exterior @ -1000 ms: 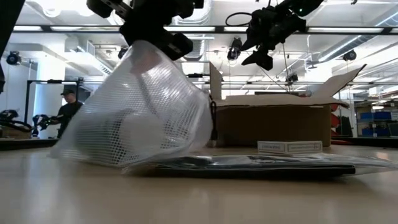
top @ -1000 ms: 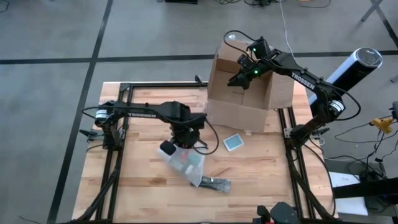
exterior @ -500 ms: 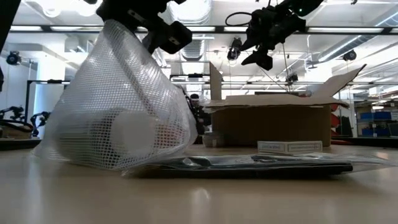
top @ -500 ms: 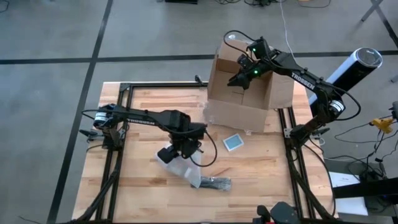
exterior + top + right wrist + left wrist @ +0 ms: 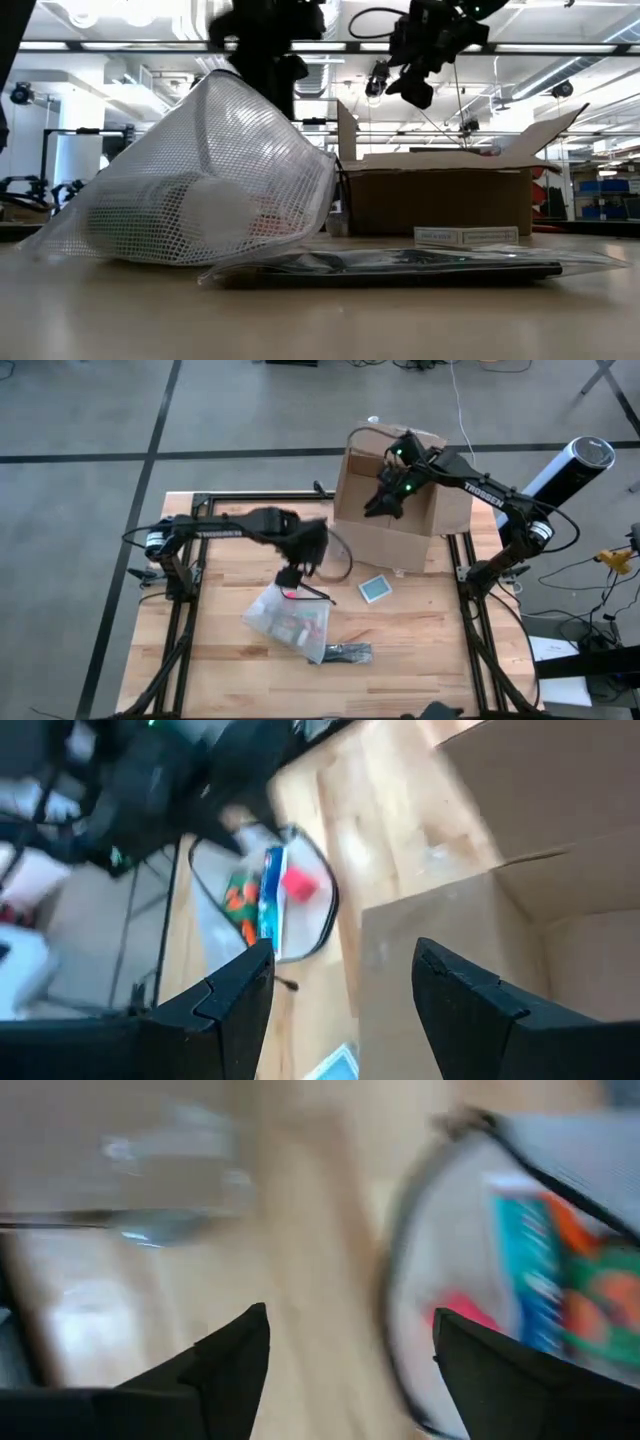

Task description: Unpack boxes

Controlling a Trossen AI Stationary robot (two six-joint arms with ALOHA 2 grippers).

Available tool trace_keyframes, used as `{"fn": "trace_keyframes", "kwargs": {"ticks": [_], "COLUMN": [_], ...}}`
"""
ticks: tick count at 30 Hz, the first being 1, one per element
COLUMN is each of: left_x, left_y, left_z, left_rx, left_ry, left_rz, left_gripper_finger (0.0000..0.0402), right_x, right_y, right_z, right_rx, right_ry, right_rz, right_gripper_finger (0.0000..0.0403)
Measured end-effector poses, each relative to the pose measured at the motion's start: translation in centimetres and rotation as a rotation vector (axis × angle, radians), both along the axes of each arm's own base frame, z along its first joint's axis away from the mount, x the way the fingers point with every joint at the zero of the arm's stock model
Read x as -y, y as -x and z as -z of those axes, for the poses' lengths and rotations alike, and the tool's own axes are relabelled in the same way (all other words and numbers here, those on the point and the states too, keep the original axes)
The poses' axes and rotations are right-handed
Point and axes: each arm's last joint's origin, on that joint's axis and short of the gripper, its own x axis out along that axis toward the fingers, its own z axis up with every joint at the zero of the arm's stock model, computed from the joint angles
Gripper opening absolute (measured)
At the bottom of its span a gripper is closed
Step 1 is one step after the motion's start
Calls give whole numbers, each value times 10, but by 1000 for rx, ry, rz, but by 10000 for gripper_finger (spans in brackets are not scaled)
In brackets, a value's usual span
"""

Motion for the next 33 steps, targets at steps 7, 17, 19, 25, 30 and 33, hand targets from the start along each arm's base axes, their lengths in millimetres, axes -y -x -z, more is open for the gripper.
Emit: {"fn": "trace_keyframes", "kwargs": {"ticks": [7, 17, 19, 25, 30, 33], "left_x": [-63, -121, -125, -137, -144, -145], "left_y": [-11, -7, -12, -28, -37, -39], "left_z": [19, 95, 103, 123, 142, 139], "left_rx": [128, 208, 260, 350, 334, 322], "left_ry": [27, 253, 243, 190, 199, 181], "left_rz": [-174, -377, -383, -390, -411, -395], "left_gripper_finger": [239, 320, 339, 371, 376, 370], "right_x": [-15, -15, -14, -14, -14, -13], "right_y": [-11, -8, -8, -8, -8, -8], "right_z": [0, -2, -2, -2, -2, -2], "right_rx": [-24, -23, -25, -28, -31, -37], "right_ry": [29, 23, 19, 11, 13, 24], "right_rz": [-34, -17, -12, -6, -1, 9], "right_gripper_finger": [208, 208, 208, 208, 208, 208]}}
